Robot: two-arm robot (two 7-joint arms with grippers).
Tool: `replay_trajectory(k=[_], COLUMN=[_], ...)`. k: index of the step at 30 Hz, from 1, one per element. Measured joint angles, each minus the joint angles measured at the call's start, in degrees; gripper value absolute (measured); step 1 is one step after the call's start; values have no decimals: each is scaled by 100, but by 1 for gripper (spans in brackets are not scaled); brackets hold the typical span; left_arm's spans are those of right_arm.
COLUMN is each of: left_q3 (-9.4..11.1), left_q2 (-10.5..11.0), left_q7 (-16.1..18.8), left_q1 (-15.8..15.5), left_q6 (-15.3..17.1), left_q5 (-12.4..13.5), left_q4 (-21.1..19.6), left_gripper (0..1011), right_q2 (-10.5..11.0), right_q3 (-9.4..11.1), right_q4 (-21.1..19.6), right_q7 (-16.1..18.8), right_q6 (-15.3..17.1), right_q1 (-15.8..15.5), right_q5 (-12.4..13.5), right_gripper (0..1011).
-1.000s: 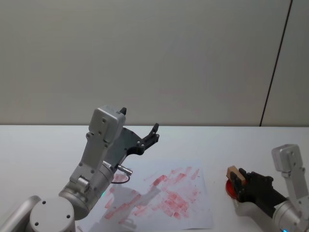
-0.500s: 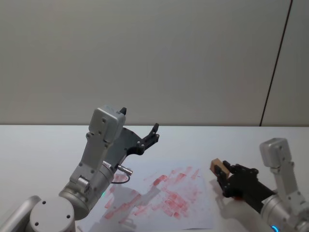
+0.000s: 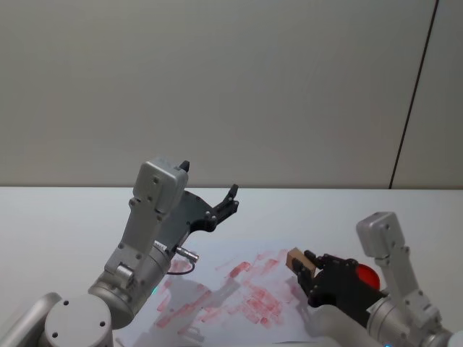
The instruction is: Use the one hand to pick up the stamp and affix it onto the A4 paper.
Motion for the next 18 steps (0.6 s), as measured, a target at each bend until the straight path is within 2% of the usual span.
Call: replay_trajectory(k=[18], left_q3=[0], left_q2=[0], left_q7=[0], left_q1=[0], left_q6=[0], left_q5=[0], left_q4=[0], left_gripper=[1003], right_q2=[-60], right_q3=[-165], right_q4=[135], right_q7=[215], right_q6=[81], right_q1=[-22], right_q5=[-283], right_gripper=[216])
